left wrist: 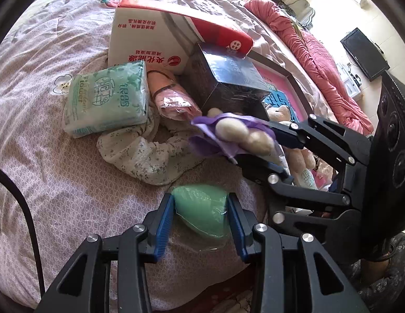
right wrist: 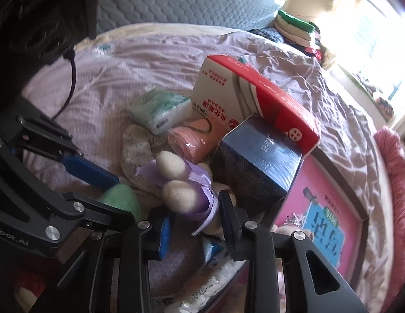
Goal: Organize soft objects
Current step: 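Grasp the mint-green sponge with the left tool while the right tool grasps the purple-bow plush, then lift and carry the green sponge and purple-bow plush over the pink book box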
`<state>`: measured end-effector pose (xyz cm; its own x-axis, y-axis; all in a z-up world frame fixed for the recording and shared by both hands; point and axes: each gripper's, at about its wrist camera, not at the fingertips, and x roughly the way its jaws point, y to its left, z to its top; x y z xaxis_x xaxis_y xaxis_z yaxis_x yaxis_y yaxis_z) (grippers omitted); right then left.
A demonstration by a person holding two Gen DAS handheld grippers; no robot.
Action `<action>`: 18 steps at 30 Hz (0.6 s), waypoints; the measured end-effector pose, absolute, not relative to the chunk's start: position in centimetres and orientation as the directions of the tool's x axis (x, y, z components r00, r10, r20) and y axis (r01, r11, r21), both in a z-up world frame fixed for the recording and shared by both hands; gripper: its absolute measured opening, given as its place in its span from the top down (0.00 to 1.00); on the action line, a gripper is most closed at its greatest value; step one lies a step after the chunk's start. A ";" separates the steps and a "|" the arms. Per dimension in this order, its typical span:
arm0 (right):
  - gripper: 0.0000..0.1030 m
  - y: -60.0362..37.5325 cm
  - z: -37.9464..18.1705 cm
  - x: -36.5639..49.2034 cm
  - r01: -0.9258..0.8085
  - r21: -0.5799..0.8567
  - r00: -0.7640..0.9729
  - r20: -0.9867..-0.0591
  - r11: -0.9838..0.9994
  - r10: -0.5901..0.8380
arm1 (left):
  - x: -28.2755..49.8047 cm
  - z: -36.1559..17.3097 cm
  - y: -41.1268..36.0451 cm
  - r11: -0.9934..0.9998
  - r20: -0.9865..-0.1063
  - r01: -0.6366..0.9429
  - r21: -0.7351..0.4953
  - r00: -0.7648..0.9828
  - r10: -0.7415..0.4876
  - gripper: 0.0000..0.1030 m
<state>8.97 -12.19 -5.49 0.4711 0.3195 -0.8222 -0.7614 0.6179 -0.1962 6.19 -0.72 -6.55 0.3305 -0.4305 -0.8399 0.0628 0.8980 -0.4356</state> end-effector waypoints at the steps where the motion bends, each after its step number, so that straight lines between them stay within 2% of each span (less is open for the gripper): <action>1: 0.68 -12.5 -5.3 9.0 -0.753 -0.173 0.468 -0.819 0.634 0.333 | 6.1 -6.5 -0.8 0.901 -0.842 0.067 -0.429 0.333 -0.426 0.60; 8: 0.68 -15.3 -3.3 9.3 -0.697 0.012 0.442 -0.781 0.717 0.442 | 5.7 -5.6 -1.7 0.912 -0.842 0.089 -0.401 0.357 -0.405 0.60; 18: 0.68 -18.1 1.0 7.6 -0.649 0.081 0.515 -0.685 0.756 0.515 | 4.6 -3.1 -2.6 0.921 -0.824 0.119 -0.372 0.415 -0.386 0.60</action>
<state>7.59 -18.11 0.97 0.5150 0.5154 -0.6850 -0.6491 0.7563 0.0811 4.62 -2.59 -3.09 0.4150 -0.3864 -0.8237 0.1192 0.9206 -0.3718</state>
